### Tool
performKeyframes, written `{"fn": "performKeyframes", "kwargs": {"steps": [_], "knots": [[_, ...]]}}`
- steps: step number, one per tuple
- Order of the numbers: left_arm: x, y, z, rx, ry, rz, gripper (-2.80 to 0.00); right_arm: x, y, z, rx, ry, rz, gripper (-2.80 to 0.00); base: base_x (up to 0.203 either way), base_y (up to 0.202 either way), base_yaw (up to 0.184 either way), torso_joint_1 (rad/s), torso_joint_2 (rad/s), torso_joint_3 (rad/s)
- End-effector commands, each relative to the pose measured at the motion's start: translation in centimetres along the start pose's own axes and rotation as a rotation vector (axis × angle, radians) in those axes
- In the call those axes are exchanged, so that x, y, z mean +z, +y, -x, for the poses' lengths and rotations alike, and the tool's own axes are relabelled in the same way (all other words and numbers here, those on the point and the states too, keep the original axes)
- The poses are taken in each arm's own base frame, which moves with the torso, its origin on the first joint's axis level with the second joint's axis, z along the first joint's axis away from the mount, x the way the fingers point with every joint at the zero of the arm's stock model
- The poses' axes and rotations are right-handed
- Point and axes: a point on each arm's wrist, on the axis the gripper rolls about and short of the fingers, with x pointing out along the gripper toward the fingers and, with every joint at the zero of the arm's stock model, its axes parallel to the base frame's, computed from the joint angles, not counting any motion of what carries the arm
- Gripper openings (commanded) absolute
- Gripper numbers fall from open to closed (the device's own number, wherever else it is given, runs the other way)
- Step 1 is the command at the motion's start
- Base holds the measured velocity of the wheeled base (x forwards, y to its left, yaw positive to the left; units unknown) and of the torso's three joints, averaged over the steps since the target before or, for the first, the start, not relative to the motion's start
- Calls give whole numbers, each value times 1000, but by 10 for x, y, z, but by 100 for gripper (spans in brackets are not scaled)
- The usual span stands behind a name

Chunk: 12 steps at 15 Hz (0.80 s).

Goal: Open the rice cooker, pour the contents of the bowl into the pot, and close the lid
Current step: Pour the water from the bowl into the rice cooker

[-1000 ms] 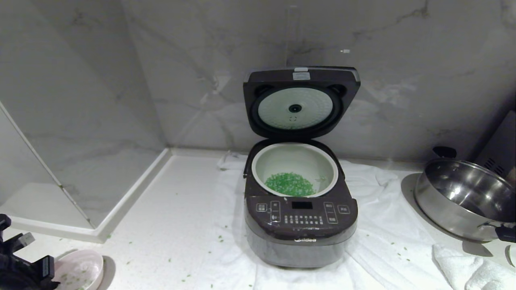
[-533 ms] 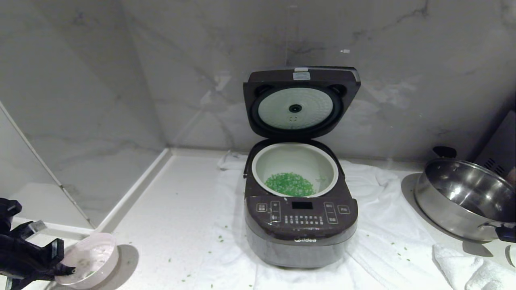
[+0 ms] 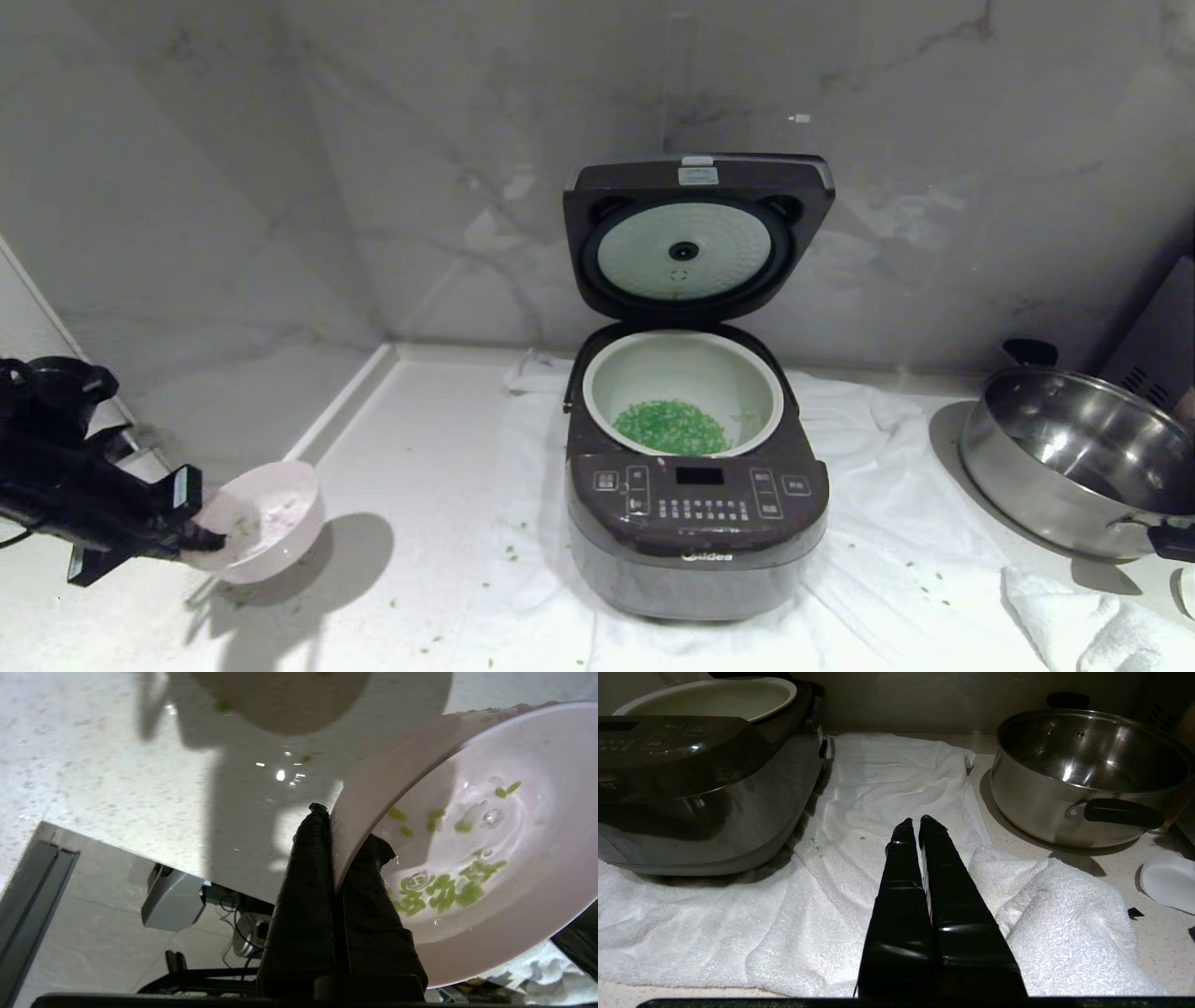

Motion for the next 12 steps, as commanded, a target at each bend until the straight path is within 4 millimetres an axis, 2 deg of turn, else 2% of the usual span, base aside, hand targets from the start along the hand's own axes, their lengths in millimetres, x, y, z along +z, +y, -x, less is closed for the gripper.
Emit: {"fn": "performKeyframes", "kwargs": {"steps": [1, 5, 7, 12], "knots": [[6, -33, 19, -26, -28, -61, -280, 0, 0, 0, 0, 1, 0, -280, 0, 0, 0, 0, 0, 0], [12, -86, 40, -62, -32, -108, -280, 0, 0, 0, 0, 1, 0, -280, 0, 0, 0, 0, 0, 0], [13, -109, 41, -77, -14, -126, -280, 0, 0, 0, 0, 1, 0, -280, 0, 0, 0, 0, 0, 0], [17, -153, 44, -102, 15, -175, -280, 0, 0, 0, 0, 1, 0, -280, 0, 0, 0, 0, 0, 0]]}}
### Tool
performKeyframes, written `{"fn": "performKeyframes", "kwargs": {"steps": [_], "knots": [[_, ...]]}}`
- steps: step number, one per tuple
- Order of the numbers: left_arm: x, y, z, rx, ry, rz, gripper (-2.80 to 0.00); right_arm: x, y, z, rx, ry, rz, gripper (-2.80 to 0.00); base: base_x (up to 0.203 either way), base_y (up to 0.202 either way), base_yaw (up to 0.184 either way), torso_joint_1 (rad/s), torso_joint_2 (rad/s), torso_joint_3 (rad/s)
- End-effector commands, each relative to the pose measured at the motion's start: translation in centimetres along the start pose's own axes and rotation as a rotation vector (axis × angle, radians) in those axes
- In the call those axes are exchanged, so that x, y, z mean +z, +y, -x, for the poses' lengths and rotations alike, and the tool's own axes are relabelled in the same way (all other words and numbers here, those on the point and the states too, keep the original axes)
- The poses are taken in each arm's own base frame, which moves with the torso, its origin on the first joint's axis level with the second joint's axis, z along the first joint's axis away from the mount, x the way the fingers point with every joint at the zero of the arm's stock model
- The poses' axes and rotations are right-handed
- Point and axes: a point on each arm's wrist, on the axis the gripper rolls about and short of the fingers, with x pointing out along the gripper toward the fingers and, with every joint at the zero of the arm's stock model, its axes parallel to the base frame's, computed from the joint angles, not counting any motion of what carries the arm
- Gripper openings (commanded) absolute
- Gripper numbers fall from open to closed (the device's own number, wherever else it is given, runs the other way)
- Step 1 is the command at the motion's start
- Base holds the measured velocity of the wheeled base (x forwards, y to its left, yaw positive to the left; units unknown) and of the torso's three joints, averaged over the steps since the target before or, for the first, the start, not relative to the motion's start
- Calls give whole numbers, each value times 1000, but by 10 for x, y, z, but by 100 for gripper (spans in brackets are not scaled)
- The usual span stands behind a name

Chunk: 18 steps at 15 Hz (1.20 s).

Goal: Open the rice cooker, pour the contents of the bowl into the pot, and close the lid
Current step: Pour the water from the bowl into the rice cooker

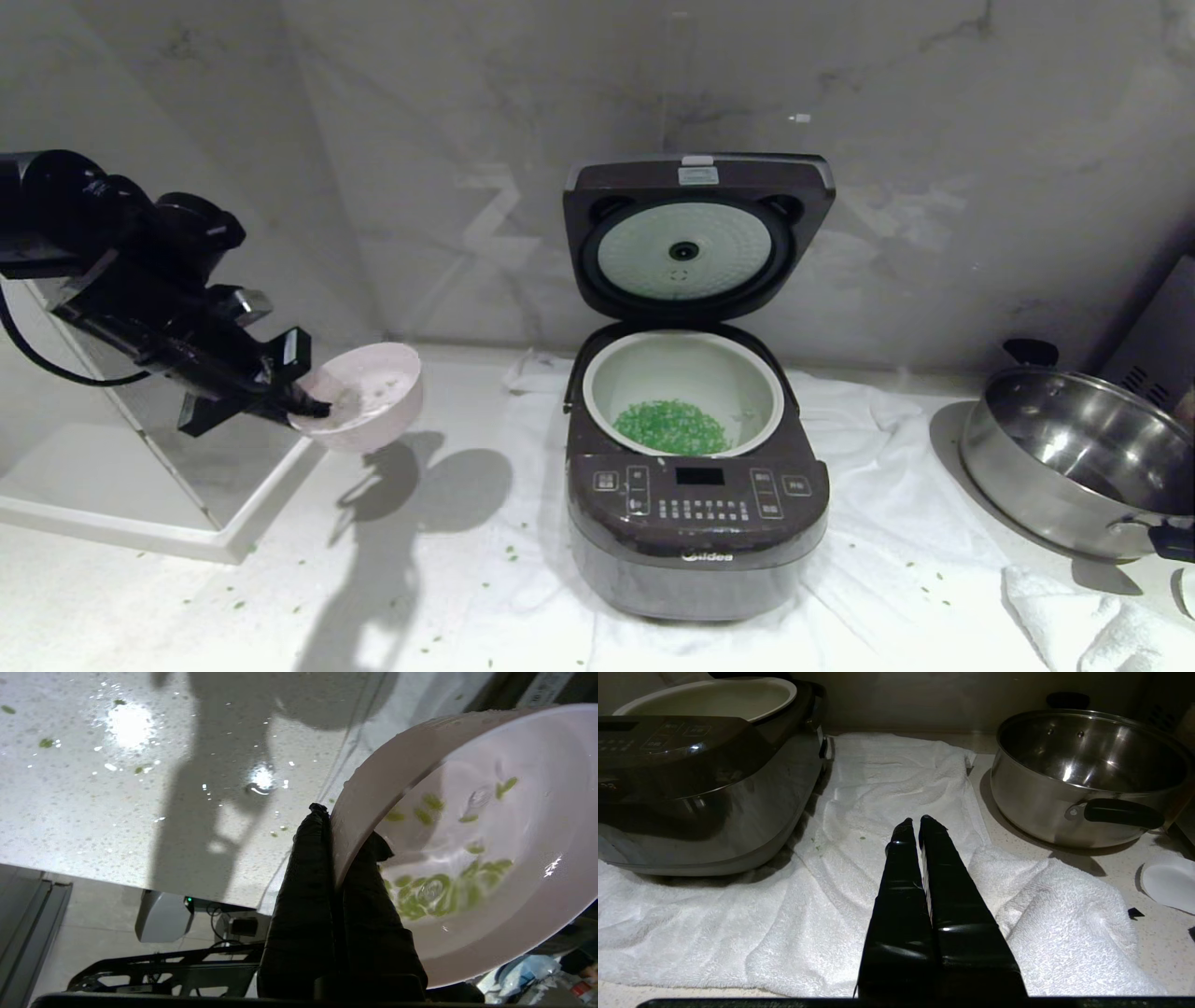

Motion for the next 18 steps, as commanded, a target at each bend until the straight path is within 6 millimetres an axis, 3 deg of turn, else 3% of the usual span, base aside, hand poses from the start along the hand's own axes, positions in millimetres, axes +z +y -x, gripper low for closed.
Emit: {"fn": "performKeyframes", "kwargs": {"steps": [1, 4, 11, 18], "knots": [[5, -21, -9, -14, 25, -34, -280, 0, 0, 0, 1, 2, 0, -280, 0, 0, 0, 0, 0, 0], [5, -44, -10, -34, 34, -62, -280, 0, 0, 0, 1, 0, 0, -280, 0, 0, 0, 0, 0, 0], [-14, -95, -40, -73, 71, -79, -280, 0, 0, 0, 1, 0, 0, -280, 0, 0, 0, 0, 0, 0], [-19, -116, -47, -129, 32, -68, -280, 0, 0, 0, 1, 1, 0, -280, 0, 0, 0, 0, 0, 0]]}}
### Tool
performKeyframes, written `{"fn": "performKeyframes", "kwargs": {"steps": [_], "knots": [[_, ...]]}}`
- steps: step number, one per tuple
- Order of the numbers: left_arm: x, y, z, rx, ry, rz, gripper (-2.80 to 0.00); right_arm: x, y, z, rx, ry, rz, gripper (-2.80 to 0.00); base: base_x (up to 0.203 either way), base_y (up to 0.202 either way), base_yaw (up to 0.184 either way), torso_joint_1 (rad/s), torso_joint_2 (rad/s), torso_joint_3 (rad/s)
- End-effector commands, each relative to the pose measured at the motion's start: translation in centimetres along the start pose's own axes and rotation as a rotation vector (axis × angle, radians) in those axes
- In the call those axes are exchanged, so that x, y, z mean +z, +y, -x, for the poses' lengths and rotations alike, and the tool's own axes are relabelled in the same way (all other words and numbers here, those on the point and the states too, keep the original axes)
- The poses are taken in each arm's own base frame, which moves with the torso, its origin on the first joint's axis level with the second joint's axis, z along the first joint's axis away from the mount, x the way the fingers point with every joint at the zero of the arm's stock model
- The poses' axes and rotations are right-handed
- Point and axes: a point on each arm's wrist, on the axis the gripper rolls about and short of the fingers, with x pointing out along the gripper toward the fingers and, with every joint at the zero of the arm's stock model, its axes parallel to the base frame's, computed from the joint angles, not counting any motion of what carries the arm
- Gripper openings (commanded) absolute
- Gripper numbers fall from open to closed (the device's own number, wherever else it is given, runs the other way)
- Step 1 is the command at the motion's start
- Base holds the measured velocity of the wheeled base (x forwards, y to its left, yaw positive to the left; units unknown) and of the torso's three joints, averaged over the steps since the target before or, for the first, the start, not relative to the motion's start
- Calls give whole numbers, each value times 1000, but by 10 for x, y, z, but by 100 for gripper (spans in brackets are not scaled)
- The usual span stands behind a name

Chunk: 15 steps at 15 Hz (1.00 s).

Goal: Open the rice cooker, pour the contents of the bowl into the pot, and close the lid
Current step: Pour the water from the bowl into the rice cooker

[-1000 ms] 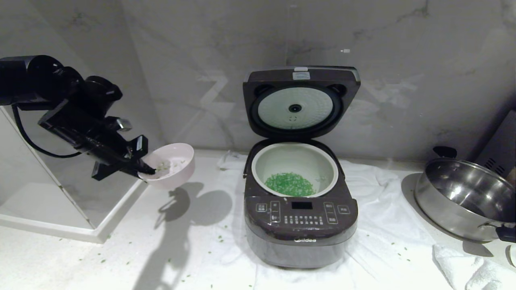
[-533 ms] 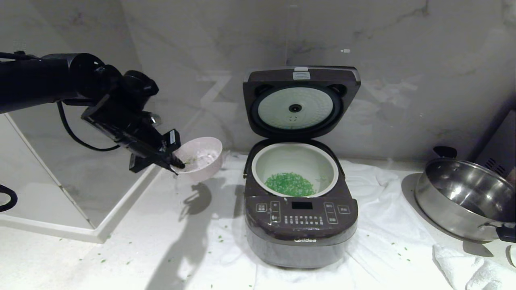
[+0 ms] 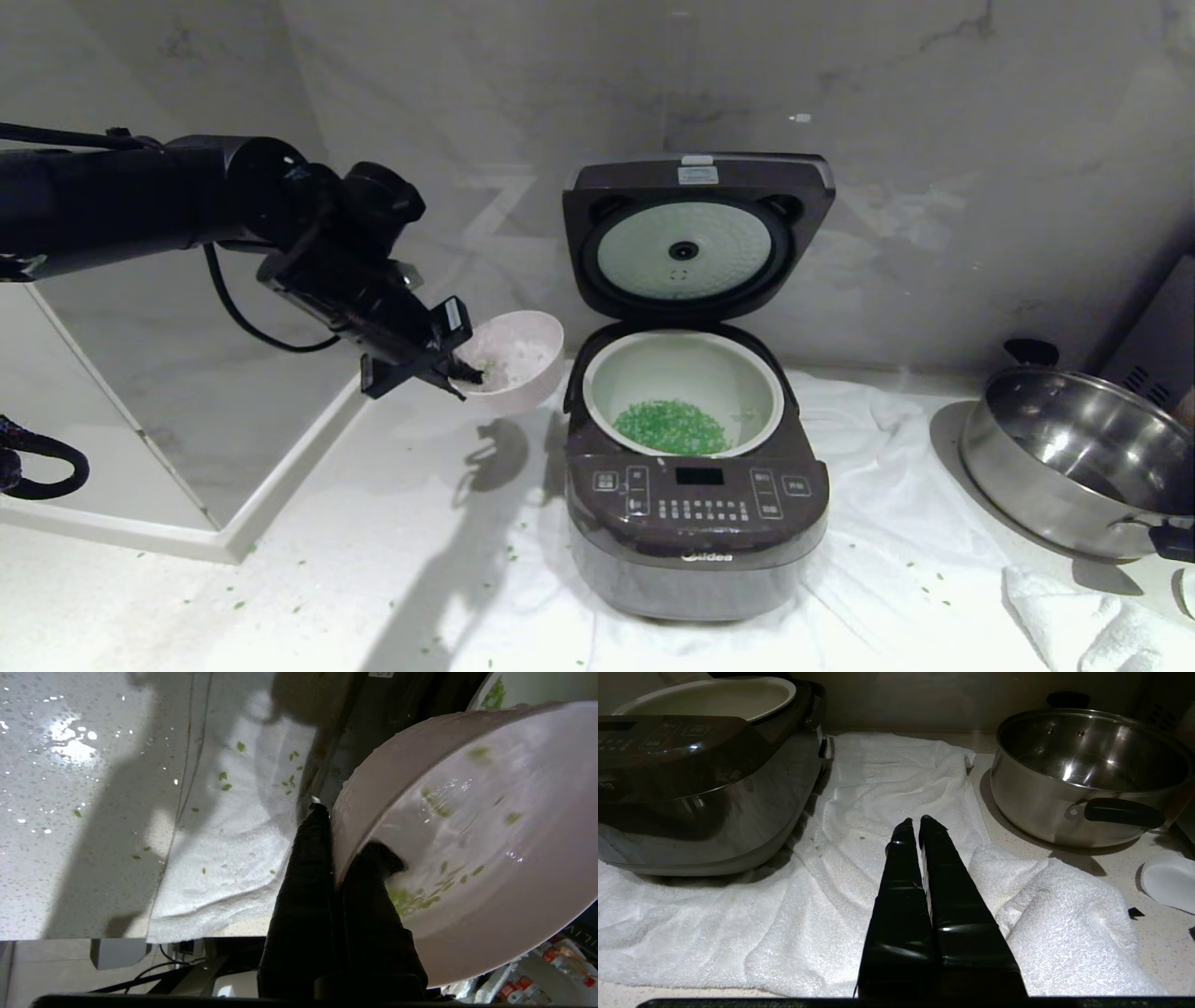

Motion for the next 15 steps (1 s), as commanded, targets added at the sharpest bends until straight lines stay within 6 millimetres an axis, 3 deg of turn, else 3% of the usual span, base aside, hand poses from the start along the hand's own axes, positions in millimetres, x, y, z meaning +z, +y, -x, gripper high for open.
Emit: {"fn": "performKeyframes", "kwargs": {"steps": [1, 4, 9, 15], "knots": [[-2, -1, -7, 12, 17, 0, -280, 0, 0, 0, 1, 0, 0, -280, 0, 0, 0, 0, 0, 0], [-3, -3, -21, 59, 20, -8, -280, 0, 0, 0, 1, 0, 0, -280, 0, 0, 0, 0, 0, 0], [-21, -26, -50, 111, 18, -58, -280, 0, 0, 0, 1, 0, 0, -280, 0, 0, 0, 0, 0, 0], [-18, -32, -48, 74, -23, -44, -280, 0, 0, 0, 1, 1, 0, -280, 0, 0, 0, 0, 0, 0]]}}
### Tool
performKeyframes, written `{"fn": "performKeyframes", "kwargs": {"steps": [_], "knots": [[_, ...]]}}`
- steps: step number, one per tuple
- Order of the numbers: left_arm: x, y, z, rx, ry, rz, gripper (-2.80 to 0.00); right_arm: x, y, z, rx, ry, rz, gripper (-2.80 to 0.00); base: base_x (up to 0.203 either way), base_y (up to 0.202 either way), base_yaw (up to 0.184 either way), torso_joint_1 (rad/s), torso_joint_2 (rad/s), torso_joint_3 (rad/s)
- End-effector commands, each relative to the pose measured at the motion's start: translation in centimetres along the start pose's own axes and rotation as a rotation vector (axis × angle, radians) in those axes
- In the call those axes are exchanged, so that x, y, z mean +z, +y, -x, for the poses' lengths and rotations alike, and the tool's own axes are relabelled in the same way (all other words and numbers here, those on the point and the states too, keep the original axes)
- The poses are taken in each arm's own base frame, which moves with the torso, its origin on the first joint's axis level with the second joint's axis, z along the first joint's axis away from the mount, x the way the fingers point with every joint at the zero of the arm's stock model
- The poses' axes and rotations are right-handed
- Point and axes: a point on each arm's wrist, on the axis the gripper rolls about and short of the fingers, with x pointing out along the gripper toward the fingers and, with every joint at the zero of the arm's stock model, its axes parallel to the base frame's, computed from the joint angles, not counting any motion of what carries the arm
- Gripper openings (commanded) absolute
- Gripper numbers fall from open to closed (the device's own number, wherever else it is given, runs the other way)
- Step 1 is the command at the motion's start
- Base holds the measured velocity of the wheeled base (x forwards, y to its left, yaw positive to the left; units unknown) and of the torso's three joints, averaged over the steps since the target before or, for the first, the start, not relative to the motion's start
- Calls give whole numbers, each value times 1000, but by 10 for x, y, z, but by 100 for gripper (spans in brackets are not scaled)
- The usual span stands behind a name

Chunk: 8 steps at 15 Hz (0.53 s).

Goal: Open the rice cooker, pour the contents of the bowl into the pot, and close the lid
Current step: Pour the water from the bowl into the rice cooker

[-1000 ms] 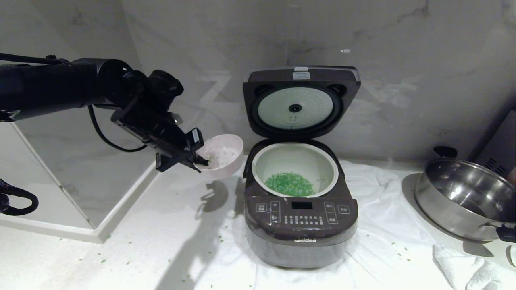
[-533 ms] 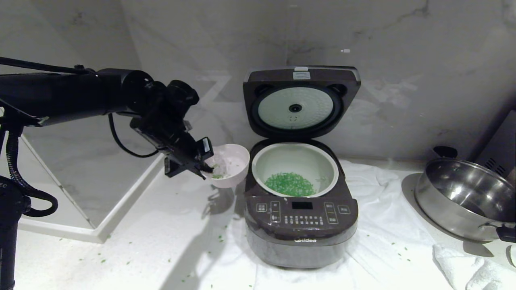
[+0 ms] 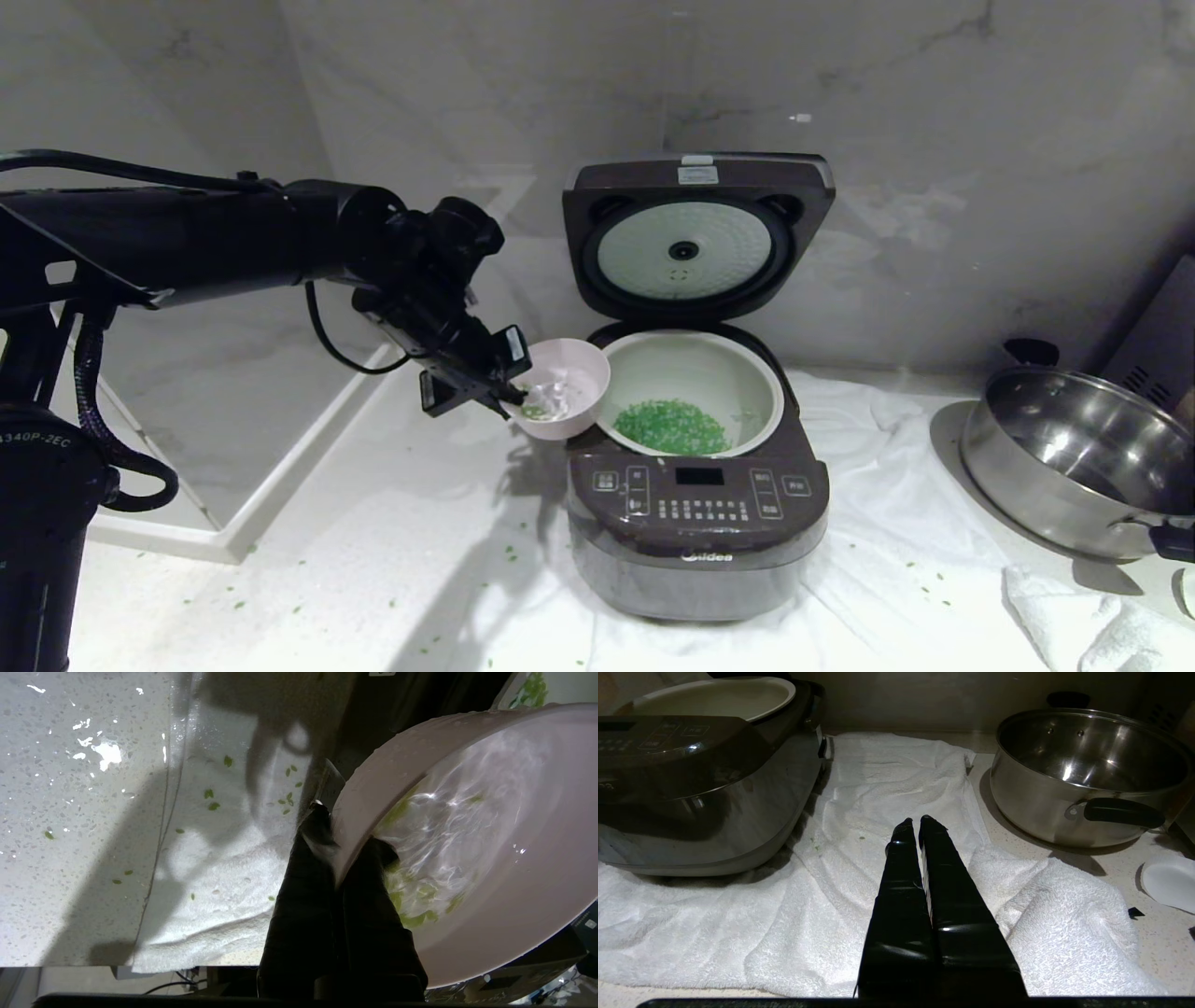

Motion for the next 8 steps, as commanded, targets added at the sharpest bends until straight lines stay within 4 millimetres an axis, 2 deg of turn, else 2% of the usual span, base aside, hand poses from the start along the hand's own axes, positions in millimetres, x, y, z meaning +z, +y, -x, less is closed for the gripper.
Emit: {"fn": "performKeyframes", "kwargs": {"steps": [1, 4, 8], "knots": [[-1, -2, 1, -10, -5, -2, -280, 0, 0, 0, 1, 1, 0, -280, 0, 0, 0, 0, 0, 0], [-9, -19, 0, -50, -38, -48, -280, 0, 0, 0, 1, 0, 0, -280, 0, 0, 0, 0, 0, 0], [-35, -49, -20, -42, -17, -139, -280, 0, 0, 0, 1, 0, 0, -280, 0, 0, 0, 0, 0, 0]]}}
